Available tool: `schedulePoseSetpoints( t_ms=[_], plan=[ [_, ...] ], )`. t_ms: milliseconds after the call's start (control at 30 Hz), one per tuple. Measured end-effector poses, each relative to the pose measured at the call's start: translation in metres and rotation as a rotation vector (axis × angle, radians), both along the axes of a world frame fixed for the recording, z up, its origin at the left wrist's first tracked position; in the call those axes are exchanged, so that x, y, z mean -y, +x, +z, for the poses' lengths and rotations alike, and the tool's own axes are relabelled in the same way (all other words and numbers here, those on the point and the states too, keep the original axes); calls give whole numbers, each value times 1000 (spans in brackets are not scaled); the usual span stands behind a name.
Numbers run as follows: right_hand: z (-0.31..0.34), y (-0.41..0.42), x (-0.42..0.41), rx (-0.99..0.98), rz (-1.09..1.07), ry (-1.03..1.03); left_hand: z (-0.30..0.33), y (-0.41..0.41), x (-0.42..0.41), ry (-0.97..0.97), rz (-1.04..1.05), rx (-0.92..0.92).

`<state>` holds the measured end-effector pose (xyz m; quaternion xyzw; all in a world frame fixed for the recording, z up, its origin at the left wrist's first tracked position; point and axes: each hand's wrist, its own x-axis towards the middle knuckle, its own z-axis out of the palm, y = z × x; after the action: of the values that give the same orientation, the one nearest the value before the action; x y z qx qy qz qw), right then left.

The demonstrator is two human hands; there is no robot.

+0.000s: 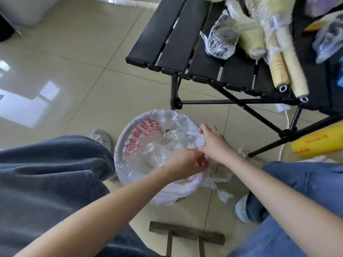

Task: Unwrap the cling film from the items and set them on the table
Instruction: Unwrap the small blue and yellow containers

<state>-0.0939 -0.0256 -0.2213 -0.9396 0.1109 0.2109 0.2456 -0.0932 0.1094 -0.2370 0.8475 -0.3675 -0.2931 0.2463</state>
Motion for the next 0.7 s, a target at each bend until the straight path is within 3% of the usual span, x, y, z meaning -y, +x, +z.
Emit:
schedulePoseSetpoints(
  t_ms=[133, 233, 433, 700],
  plan=[
    [-1, -13, 30, -13, -23, 1, 21, 29, 6, -47, -10, 185],
    [0, -14, 38, 0, -22, 83, 25, 66, -13, 92, 50, 313],
    [4, -18, 44, -15, -11, 123, 16, 84, -18, 421, -41, 279],
    [8, -33, 72, -10, -74, 64, 13, 78, 19, 399, -106, 346]
  ],
)
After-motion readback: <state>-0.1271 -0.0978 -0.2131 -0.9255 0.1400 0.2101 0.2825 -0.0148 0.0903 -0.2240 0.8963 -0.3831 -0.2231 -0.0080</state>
